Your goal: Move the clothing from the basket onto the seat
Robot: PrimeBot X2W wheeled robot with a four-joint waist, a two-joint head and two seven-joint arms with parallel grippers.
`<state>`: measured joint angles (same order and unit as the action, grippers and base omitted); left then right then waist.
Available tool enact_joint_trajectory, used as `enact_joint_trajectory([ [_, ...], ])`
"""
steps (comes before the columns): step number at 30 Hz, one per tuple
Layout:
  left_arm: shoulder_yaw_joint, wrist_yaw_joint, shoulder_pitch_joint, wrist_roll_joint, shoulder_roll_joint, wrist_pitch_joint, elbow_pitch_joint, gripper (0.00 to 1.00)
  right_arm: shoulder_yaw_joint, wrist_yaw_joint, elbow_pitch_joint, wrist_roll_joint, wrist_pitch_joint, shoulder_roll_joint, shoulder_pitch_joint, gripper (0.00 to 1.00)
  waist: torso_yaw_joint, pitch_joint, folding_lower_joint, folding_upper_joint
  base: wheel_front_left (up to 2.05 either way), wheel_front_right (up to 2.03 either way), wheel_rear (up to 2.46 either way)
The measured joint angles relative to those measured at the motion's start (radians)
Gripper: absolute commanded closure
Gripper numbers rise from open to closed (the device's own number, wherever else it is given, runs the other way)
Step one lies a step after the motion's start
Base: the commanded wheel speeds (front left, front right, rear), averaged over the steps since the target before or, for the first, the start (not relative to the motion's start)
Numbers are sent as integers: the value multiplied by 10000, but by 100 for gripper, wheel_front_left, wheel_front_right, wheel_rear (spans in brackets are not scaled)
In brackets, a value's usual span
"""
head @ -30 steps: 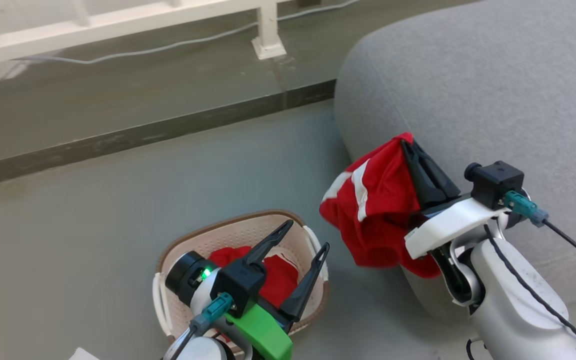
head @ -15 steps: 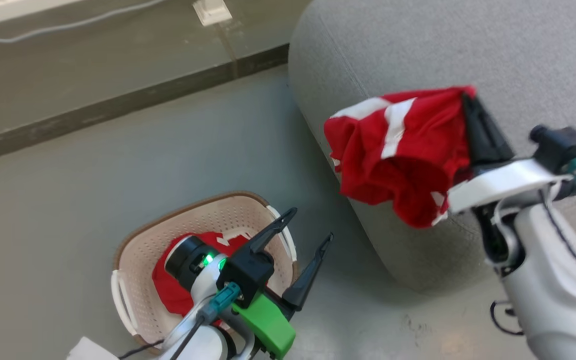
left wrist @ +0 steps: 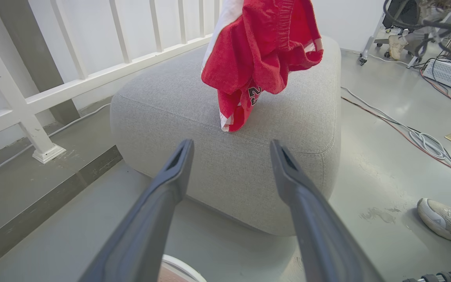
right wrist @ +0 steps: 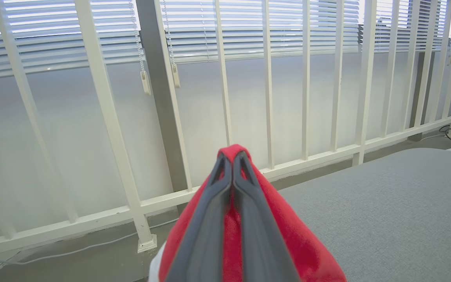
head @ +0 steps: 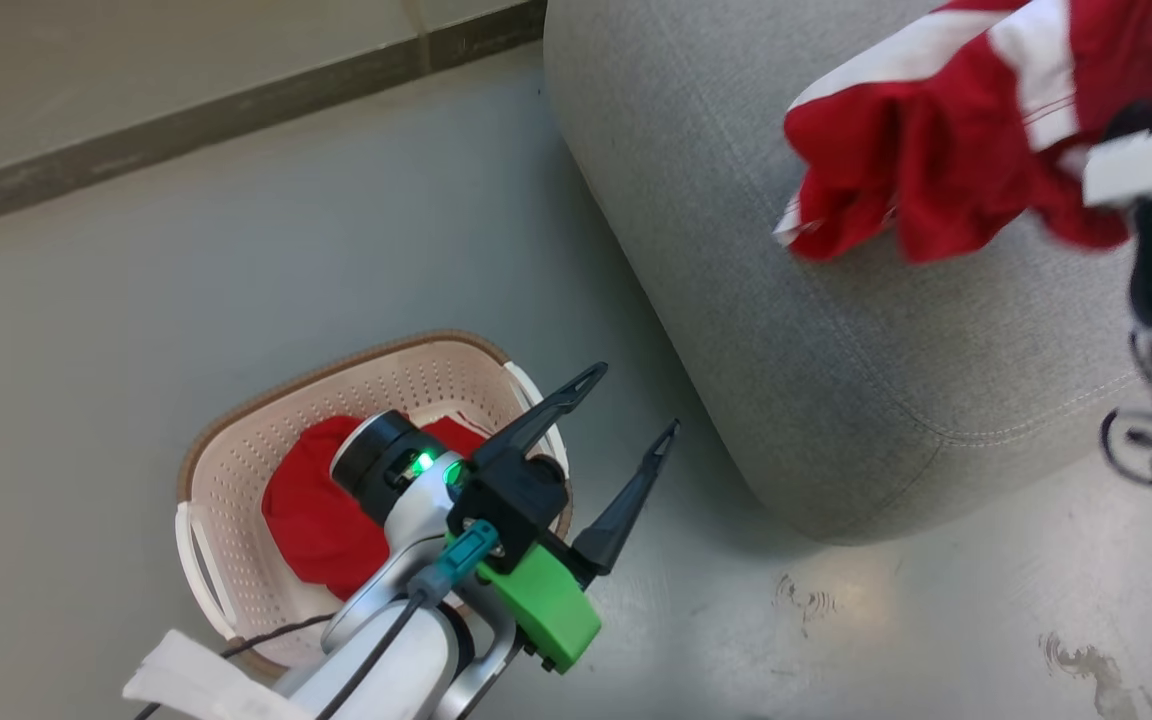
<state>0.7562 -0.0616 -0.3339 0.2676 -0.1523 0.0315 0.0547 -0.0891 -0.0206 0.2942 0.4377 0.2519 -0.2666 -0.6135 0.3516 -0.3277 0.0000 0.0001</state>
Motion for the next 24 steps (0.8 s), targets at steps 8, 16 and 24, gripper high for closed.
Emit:
enact_joint_trajectory([
  [8,408,-184,-486,-290,-2,-311,151,0,761,-77,938,148,-36,-878,-1569,100,-246,-590,0,0,0,0,0],
  [16,522,-190,-759,-454,8,-500,270,0,1053,-58,1941,408,-372,-1450,-2652,100,-690,-1316,1,0,0,0,0],
  [24,541,-261,-1181,-646,-17,-589,387,0,1396,27,3150,663,-414,-1726,-2862,100,-1145,-2108,1,0,0,0,0],
])
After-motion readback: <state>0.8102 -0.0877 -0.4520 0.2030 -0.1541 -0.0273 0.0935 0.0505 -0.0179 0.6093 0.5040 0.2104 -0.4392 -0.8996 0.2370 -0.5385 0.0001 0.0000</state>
